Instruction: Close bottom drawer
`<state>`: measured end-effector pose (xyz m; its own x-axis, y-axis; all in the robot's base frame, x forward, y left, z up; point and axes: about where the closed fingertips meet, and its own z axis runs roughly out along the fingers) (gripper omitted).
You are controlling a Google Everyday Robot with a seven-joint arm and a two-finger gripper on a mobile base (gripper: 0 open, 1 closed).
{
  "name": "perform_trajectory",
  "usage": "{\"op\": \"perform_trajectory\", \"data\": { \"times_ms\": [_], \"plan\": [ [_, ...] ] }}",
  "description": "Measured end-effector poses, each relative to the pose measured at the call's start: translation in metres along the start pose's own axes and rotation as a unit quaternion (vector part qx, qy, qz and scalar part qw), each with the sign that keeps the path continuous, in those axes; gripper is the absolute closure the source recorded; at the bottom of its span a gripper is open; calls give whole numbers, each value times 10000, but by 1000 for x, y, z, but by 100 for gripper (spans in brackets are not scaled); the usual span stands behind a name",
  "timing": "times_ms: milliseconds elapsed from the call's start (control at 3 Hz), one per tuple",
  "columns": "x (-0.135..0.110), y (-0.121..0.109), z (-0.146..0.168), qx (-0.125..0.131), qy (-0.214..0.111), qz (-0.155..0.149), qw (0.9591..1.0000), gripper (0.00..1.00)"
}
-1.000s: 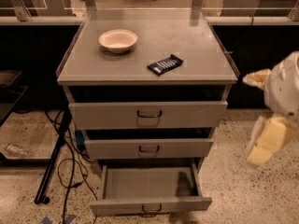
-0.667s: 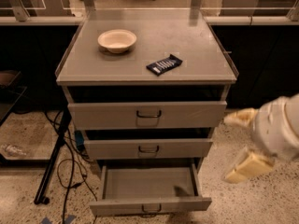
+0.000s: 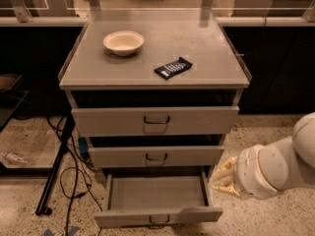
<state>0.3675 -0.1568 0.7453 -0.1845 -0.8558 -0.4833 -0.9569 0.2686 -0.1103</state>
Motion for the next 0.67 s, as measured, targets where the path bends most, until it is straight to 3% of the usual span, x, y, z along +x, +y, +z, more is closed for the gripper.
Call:
{"op": "perform_trajectory", "data": {
  "times_ms": [333, 667],
  "plan": [
    [2, -2, 4, 56, 2, 22, 10000, 100],
    [2, -2, 4, 56, 1, 22, 10000, 100]
  ]
}}
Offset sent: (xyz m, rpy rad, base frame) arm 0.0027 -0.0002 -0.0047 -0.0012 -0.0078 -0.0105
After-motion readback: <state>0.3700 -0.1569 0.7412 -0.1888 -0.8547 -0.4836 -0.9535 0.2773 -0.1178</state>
